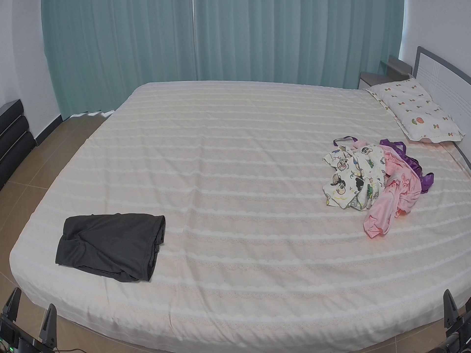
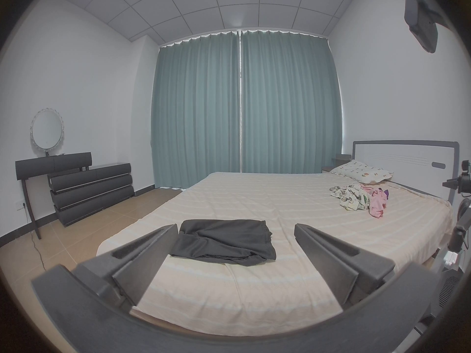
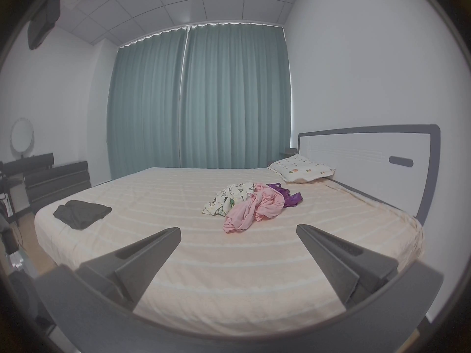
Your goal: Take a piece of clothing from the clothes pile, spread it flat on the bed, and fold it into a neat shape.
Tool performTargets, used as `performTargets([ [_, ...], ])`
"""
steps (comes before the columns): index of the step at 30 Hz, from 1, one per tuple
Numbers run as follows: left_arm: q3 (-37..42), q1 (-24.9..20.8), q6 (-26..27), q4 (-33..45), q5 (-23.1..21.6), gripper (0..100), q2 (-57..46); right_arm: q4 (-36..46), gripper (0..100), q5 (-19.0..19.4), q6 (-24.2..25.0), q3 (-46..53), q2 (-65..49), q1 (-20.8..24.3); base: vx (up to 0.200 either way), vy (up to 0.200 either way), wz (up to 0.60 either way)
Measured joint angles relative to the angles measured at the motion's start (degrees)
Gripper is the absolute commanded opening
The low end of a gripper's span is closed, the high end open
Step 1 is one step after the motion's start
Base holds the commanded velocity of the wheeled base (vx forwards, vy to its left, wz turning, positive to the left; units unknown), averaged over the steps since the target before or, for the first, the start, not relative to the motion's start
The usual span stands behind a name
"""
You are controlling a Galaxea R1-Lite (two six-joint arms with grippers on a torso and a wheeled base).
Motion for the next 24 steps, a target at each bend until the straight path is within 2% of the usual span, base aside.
performTargets([
  [3,0.02,0.02,-0.02,0.01,0.0,100,-0.02,-1.71,100,0.17,-3.15,0.41,0.0,0.0,0.0,0.0,0.0],
  [6,0.02,0.02,0.02,0.01,-0.02,100,-0.02,-6.47,100,0.94,-3.99,0.88,0.0,0.05,0.0,0.0,0.0],
  [10,0.02,0.02,0.06,0.01,-0.11,100,-0.02,-10.31,100,4.35,-4.27,1.29,0.0,0.09,0.0,0.0,0.0],
  [16,0.02,-0.02,0.09,0.01,-0.2,100,0.0,-4.43,100,4.74,-3.69,1.55,0.01,0.09,0.0,0.0,0.0],
  [20,0.02,0.0,0.24,0.0,-0.27,100,0.0,-3.46,100,4.99,-3.45,1.55,0.01,0.06,0.0,0.0,0.0],
  [24,0.02,0.02,0.24,0.01,-0.28,100,0.0,-2.68,100,6.27,-0.46,1.55,0.04,-0.09,0.0,0.0,0.0],
])
